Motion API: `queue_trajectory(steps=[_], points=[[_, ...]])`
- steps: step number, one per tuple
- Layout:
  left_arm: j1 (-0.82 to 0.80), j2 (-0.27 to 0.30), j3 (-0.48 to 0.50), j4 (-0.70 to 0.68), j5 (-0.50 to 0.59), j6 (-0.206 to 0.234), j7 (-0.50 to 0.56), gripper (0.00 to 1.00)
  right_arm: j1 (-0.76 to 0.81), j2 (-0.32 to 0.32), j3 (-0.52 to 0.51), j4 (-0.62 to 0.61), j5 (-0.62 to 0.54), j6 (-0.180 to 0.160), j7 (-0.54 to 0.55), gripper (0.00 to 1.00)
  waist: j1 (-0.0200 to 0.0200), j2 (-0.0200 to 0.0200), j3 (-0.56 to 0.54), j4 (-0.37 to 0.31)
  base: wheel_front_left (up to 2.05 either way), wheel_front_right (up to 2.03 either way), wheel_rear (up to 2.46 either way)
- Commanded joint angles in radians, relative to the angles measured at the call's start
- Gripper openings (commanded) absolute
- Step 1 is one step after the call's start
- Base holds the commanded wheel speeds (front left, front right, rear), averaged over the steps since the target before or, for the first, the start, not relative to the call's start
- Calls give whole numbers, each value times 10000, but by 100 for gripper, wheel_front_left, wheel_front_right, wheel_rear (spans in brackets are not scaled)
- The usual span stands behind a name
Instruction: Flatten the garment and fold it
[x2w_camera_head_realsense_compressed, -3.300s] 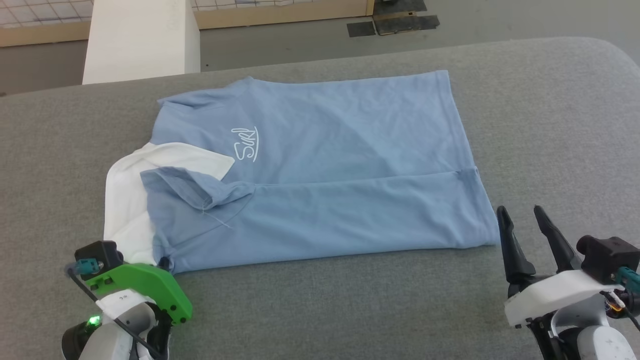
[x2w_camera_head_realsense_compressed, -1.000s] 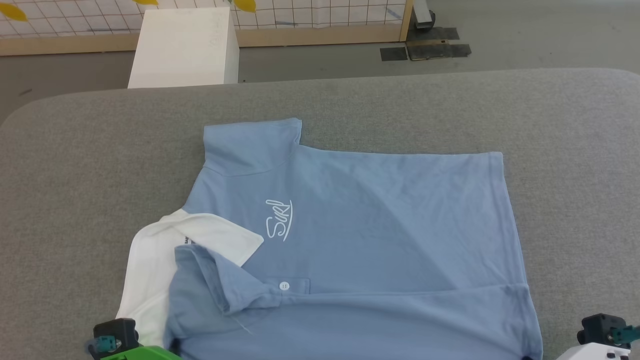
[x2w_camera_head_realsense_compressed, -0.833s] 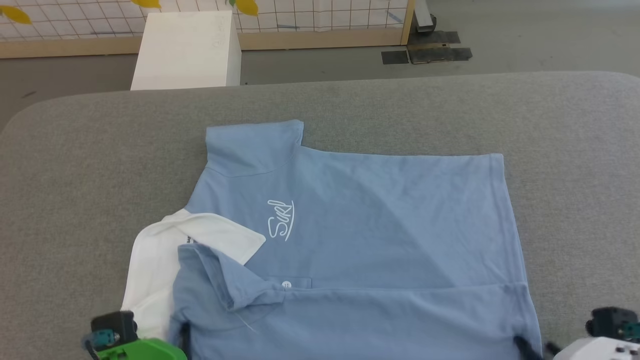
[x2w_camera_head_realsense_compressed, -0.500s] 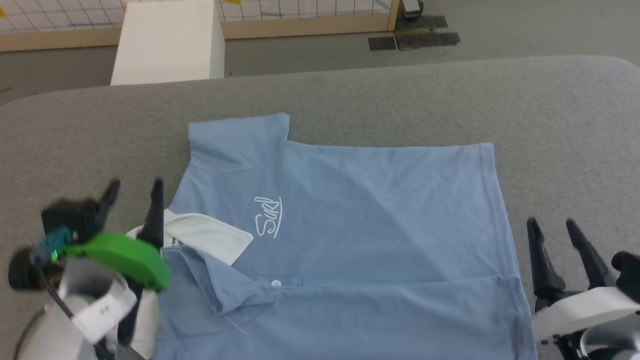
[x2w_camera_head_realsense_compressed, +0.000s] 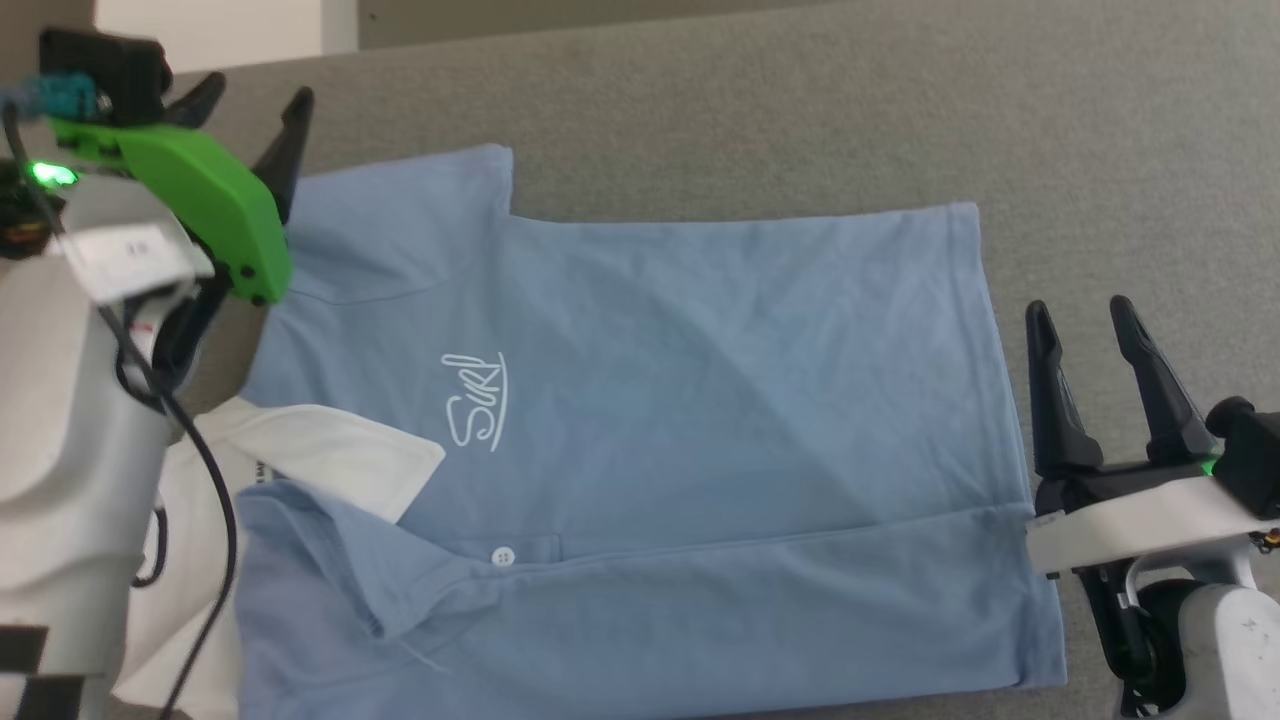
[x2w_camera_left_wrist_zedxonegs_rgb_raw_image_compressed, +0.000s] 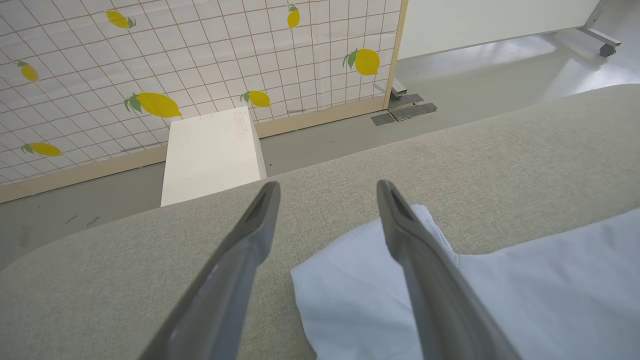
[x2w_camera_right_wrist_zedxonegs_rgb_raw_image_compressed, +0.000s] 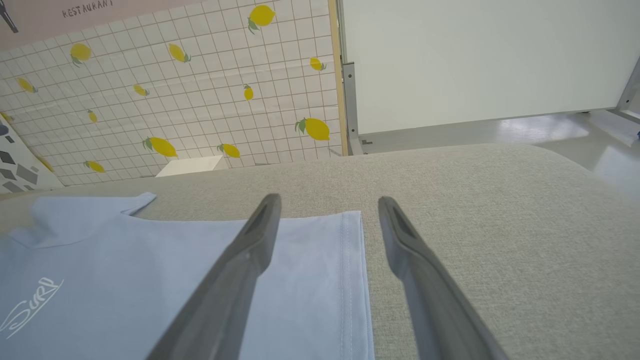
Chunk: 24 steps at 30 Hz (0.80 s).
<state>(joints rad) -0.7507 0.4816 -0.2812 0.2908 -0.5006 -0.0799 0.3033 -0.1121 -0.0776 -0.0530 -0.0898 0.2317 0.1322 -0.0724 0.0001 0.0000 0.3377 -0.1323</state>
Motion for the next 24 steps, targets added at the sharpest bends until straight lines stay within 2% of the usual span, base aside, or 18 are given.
queue_trajectory(steps=[1,4,9,14,17,20,21,22,23,24], points=[[-411,158,-110,336,-159,-66,515,100,-230,-20,125,74,72,-15,-102,100,-1,0,733,-611,0,0,0],[-970,308,-309,984,-92,63,1650,100,-403,-27,227,200,146,-15,-132,100,-1,0,996,-809,0,0,0],[-1469,537,-452,1802,-15,755,3649,100,-624,-15,353,348,292,-15,-267,100,-1,0,1364,-1116,0,0,0],[-1359,653,-573,2033,-161,1310,5433,100,-730,-28,417,485,347,-15,-365,100,-1,0,1491,-1259,0,0,0],[-1261,726,-536,1792,-170,1638,5808,100,-830,-36,418,521,352,-15,-369,100,-1,0,1541,-1297,0,0,0],[-1162,792,-554,1539,-131,1759,5860,100,-967,-60,430,539,344,-15,-332,100,-1,0,1558,-1299,0,0,0],[-1143,830,-547,1460,-149,1742,5866,97,-1057,-110,462,546,319,-15,-299,100,-1,0,1568,-1298,0,0,0],[-1146,868,-547,1381,-140,1721,5827,70,-1156,-154,487,548,296,-15,-284,100,-1,0,1574,-1299,0,0,0],[-1146,922,-571,1265,-86,1713,5768,23,-1314,-233,547,565,247,-15,-227,100,-1,0,1578,-1304,0,0,0],[-1145,971,-596,1189,-52,1687,5746,0,-1469,-295,594,589,205,-15,-155,100,-1,0,1581,-1311,0,0,0]])
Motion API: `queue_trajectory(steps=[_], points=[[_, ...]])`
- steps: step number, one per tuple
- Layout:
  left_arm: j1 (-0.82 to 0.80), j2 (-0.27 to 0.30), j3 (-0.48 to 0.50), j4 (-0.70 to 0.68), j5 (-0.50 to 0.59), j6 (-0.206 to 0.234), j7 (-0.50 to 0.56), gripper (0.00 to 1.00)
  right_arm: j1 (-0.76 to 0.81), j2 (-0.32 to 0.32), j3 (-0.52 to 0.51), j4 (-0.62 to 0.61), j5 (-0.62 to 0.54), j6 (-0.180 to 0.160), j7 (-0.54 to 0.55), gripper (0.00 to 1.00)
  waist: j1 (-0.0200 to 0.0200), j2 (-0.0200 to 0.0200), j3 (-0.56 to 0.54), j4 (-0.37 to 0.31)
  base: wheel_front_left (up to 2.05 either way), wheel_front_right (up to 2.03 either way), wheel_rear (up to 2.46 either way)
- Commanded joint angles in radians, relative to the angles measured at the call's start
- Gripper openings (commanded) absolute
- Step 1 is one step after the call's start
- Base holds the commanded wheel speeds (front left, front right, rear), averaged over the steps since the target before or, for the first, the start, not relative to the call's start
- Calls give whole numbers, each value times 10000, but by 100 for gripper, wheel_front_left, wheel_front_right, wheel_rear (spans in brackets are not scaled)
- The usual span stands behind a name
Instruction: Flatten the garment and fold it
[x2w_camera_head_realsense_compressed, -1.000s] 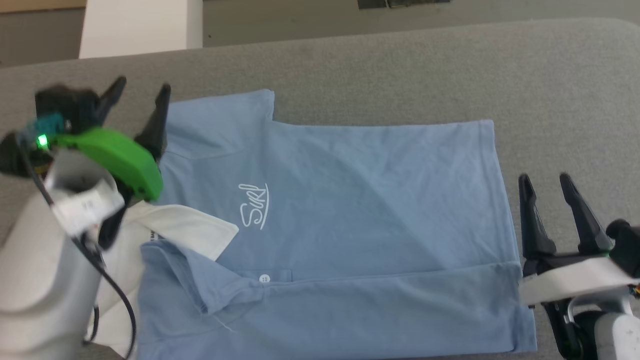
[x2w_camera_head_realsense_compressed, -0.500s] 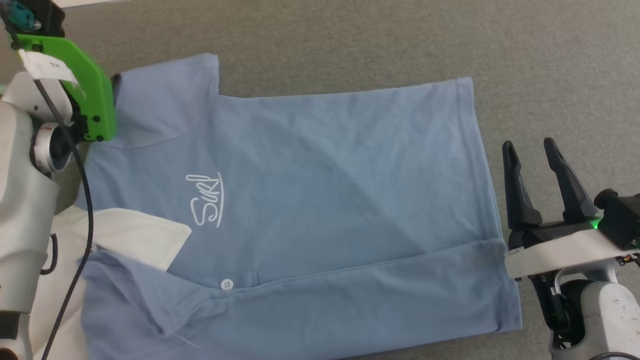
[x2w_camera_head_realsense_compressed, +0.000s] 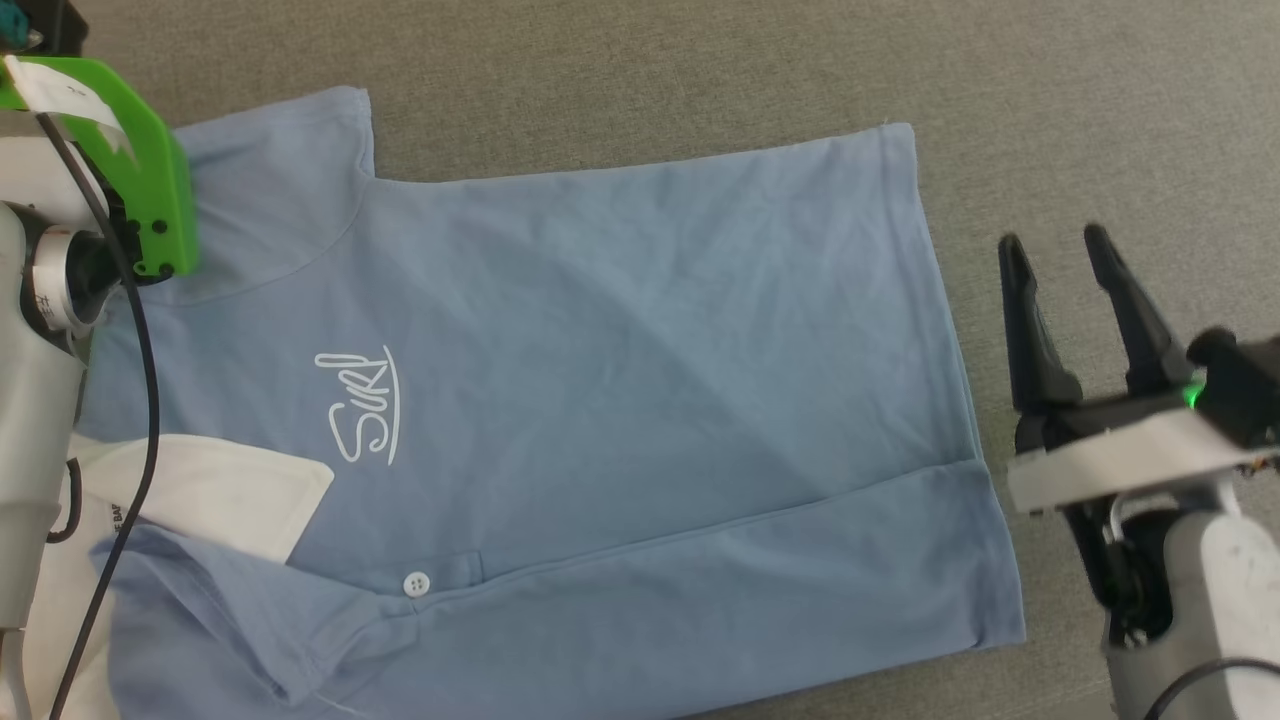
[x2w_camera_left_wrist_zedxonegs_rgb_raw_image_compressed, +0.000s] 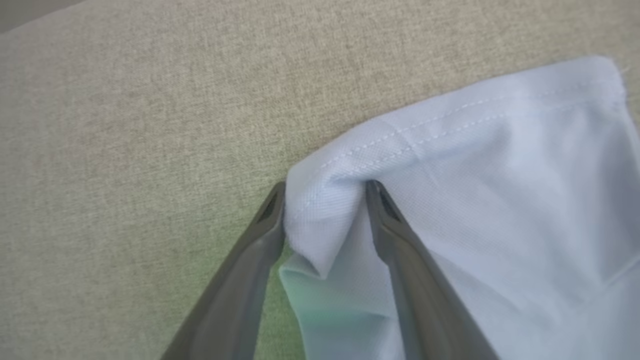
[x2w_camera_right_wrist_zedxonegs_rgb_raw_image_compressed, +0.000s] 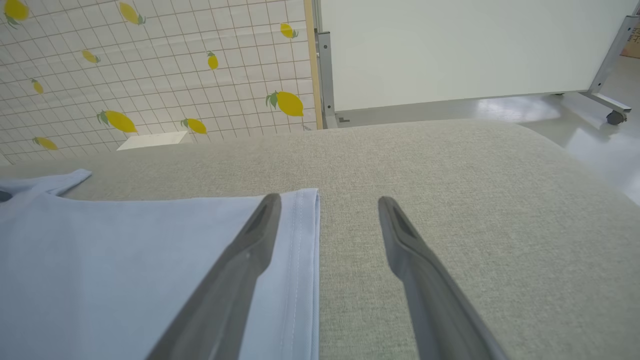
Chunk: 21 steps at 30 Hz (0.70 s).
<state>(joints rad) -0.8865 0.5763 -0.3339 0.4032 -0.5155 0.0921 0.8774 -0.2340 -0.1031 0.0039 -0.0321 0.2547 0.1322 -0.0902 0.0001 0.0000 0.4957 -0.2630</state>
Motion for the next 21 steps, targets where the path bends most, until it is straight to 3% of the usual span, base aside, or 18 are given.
queue_trajectory(steps=[1,6,16,21], points=[[220,65,-79,9,100,-50,17,0,-487,-117,73,72,-74,-15,169,100,-1,0,7,-12,0,0,0],[170,46,-160,-231,43,-110,120,0,-1922,-590,296,813,-201,-15,1605,100,-1,0,90,60,0,0,0],[-61,-70,-408,-548,31,-181,336,0,-5233,-1321,1401,3536,436,-15,6321,100,-1,0,390,407,0,0,0],[-201,-159,-521,-583,37,-257,278,0,-6327,-1505,2165,4316,808,-15,8229,100,-1,0,499,572,0,0,0]])
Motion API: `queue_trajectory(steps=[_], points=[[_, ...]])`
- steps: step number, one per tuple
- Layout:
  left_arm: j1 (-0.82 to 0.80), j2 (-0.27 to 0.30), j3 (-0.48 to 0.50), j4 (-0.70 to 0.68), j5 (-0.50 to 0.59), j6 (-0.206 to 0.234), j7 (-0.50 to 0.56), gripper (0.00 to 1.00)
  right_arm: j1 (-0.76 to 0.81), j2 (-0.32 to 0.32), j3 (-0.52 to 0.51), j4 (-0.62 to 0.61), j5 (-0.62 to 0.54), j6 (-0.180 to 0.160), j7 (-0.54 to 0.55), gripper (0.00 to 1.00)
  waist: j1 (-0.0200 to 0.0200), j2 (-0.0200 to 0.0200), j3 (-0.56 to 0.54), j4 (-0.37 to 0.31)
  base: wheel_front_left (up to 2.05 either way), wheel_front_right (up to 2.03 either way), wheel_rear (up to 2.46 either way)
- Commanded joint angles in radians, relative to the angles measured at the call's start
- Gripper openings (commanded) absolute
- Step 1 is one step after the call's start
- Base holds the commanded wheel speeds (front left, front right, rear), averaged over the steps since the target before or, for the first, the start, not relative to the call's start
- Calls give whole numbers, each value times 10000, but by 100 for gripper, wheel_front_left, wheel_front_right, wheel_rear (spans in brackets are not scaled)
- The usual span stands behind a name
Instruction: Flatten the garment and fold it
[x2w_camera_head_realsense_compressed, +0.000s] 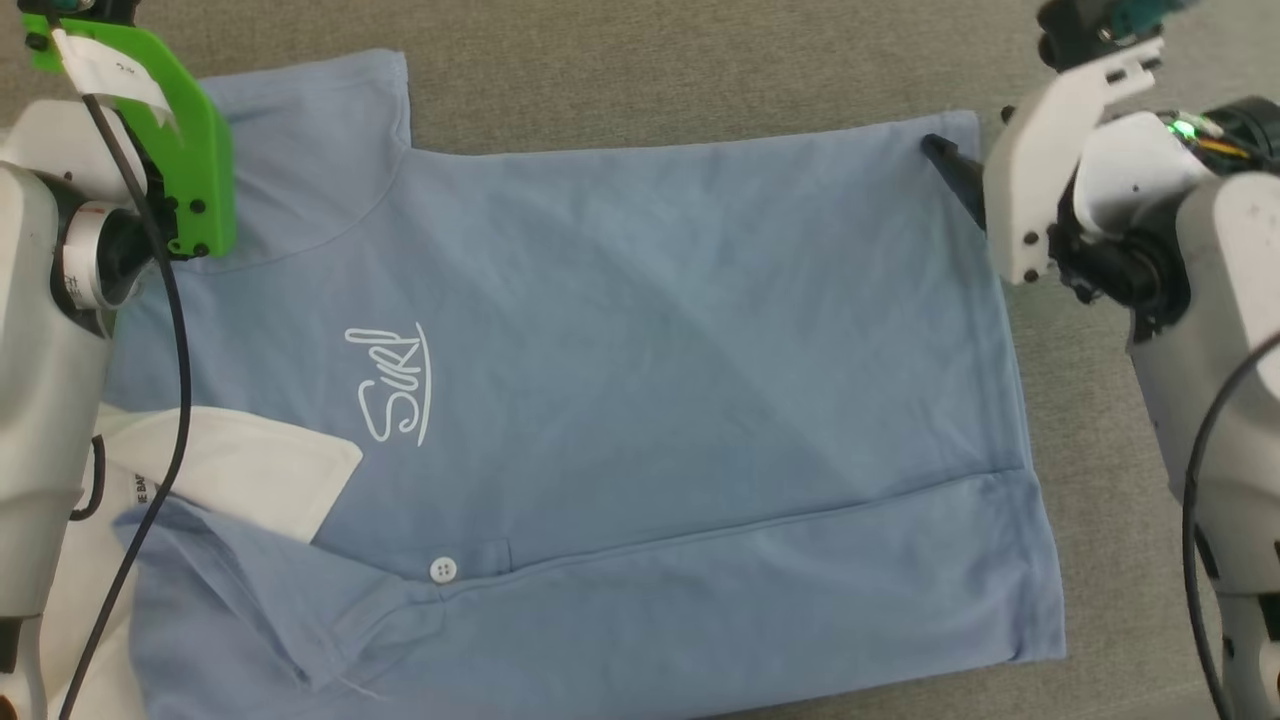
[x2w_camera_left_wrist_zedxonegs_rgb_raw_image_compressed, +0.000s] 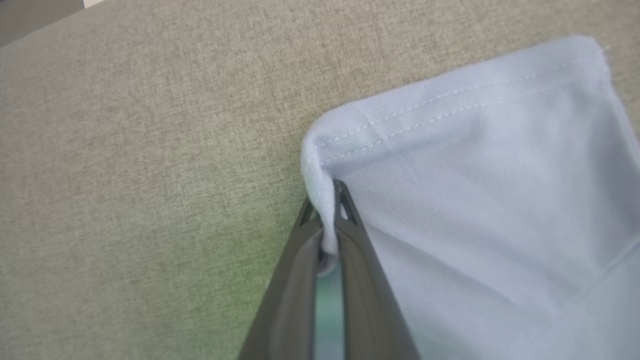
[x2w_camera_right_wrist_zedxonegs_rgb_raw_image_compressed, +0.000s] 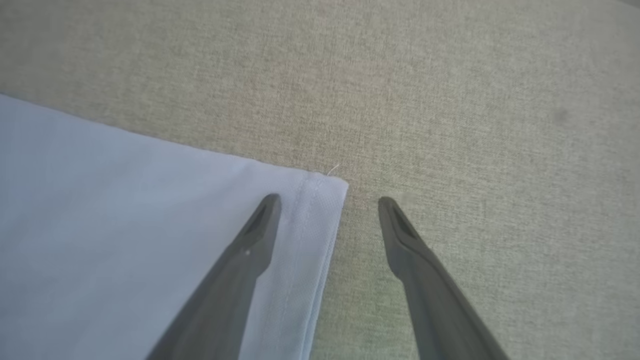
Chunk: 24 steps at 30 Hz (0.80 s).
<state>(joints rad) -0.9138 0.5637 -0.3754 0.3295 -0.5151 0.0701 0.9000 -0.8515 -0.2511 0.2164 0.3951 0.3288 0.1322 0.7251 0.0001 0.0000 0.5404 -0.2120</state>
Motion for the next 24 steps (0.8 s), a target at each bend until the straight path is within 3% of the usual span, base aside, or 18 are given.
queue_trajectory(steps=[1,7,8,11,12,14,24], points=[[41,-56,-132,153,31,-57,33,0,-345,-72,180,191,79,-15,436,100,-1,0,76,98,0,0,0],[-136,-229,-219,197,-9,-135,-143,0,-987,-135,498,912,119,-15,1948,99,-1,0,202,317,0,0,0],[-150,-247,-228,215,-13,-145,-183,0,-1027,-121,527,999,112,-15,2119,58,-1,0,214,341,0,0,0],[-180,-281,-263,265,-25,-202,-310,0,-1135,-108,565,1203,92,-15,2431,6,-1,0,253,421,0,0,0],[-185,-289,-263,287,-36,-215,-358,0,-1156,-104,560,1226,106,-15,2431,0,-1,0,254,443,0,0,0],[-184,-315,-265,329,-47,-257,-528,0,-1167,-67,459,1272,193,-15,2323,0,-1,0,231,491,0,0,0],[162,-429,-87,736,259,-446,-3476,0,-753,-428,644,910,256,-15,-198,0,-1,0,-672,768,0,0,0]])
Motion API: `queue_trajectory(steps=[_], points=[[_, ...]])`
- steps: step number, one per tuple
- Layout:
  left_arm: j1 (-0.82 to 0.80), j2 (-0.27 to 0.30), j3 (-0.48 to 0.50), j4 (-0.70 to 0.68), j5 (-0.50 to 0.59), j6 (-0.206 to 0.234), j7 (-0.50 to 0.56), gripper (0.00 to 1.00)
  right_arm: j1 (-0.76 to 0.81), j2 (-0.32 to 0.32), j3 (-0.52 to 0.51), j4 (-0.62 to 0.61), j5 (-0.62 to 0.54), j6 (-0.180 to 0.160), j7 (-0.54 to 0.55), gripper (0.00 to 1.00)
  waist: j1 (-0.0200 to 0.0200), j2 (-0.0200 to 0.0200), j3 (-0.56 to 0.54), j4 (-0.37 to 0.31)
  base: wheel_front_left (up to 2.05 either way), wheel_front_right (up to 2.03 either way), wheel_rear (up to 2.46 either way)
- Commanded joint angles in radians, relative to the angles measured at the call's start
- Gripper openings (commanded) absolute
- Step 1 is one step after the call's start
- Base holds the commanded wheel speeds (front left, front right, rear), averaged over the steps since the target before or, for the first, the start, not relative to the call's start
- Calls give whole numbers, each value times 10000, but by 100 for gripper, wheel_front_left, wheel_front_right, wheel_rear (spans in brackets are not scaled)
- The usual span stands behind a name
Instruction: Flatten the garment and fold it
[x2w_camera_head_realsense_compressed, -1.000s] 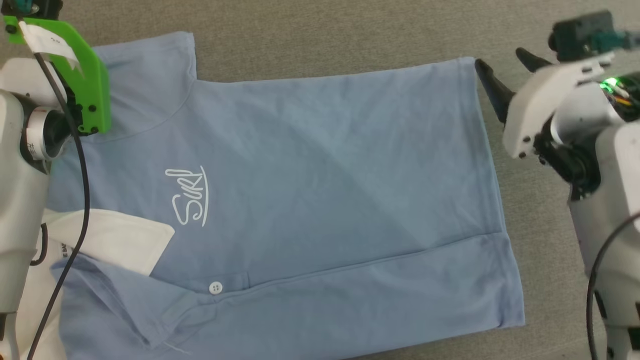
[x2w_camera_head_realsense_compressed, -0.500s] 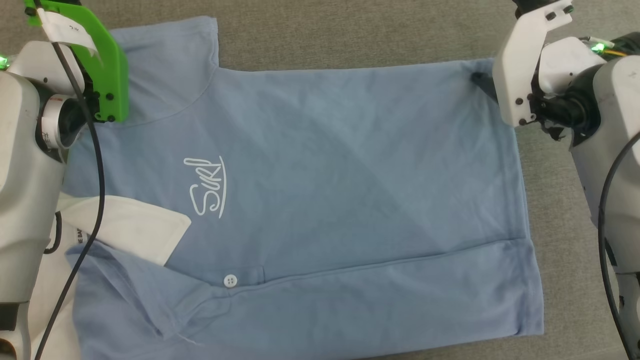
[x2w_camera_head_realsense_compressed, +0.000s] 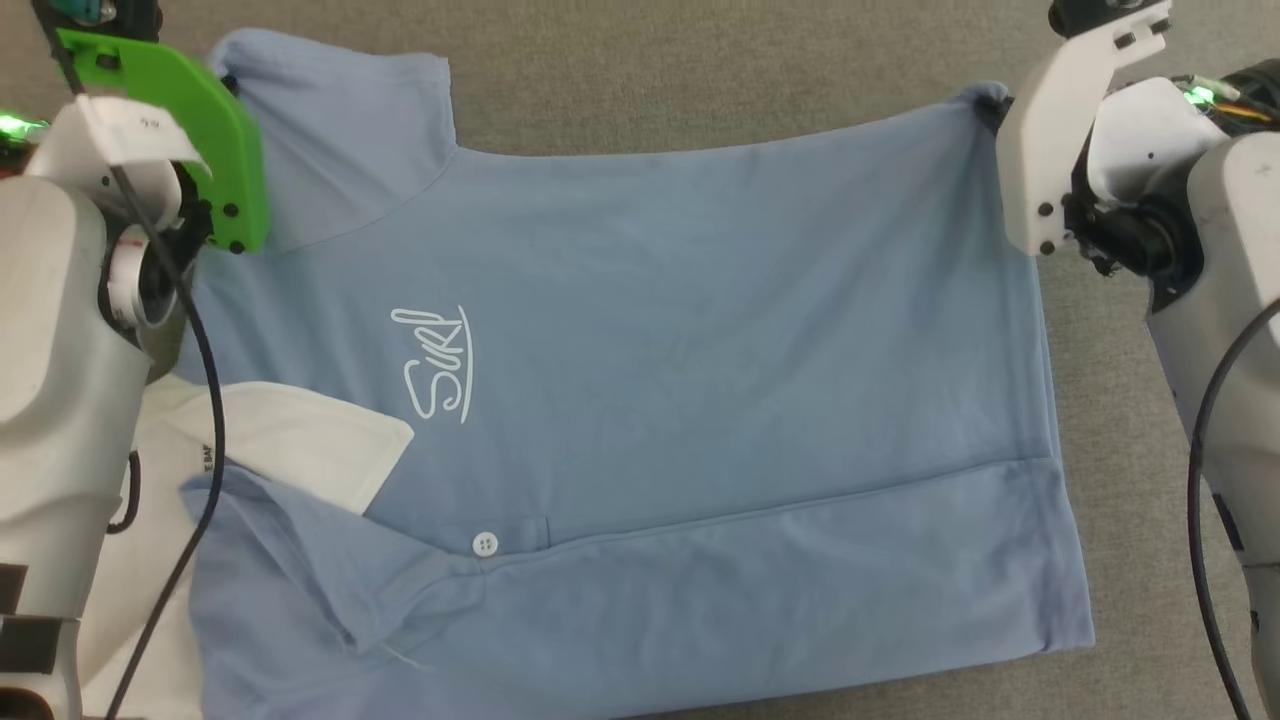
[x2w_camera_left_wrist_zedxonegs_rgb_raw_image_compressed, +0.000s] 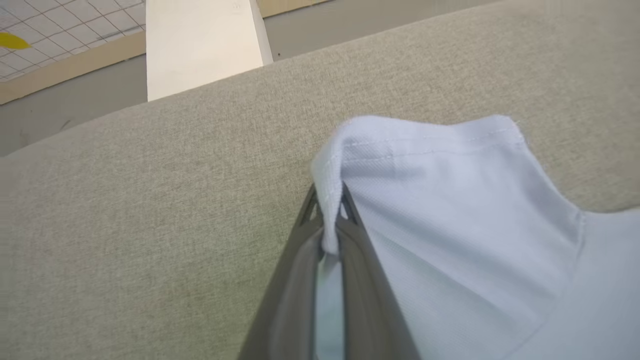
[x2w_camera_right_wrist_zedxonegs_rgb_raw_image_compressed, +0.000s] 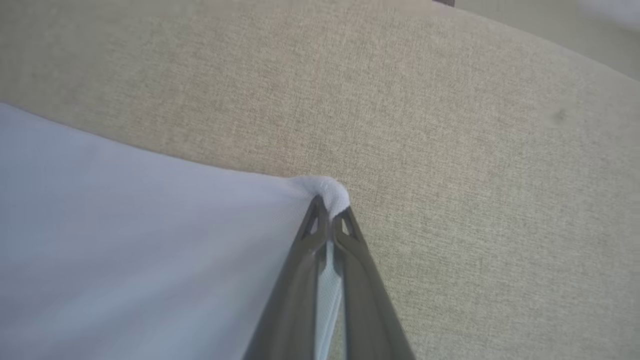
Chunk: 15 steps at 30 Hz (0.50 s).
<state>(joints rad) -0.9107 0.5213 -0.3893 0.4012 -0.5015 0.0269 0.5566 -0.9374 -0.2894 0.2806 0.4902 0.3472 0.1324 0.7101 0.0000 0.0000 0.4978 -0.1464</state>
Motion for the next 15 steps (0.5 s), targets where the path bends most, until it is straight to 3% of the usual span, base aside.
queue_trajectory(steps=[1,11,12,15], points=[[228,-25,104,43,114,-34,-402,0,232,-80,12,-54,141,-17,-256,0,0,0,-368,149,0,0,0],[2161,-86,212,-513,-482,-667,-2245,0,2192,-689,-129,-1051,758,-17,-1611,0,0,0,-1721,561,0,0,0],[2995,-86,253,-1016,-765,-725,-2482,0,3148,-890,-357,-1661,922,-17,-1725,0,0,0,-2124,712,0,0,0],[3819,-3,336,-1515,-977,-639,-2609,0,4113,-1031,-658,-2241,970,-17,-1670,0,0,0,-2438,827,0,0,0]])
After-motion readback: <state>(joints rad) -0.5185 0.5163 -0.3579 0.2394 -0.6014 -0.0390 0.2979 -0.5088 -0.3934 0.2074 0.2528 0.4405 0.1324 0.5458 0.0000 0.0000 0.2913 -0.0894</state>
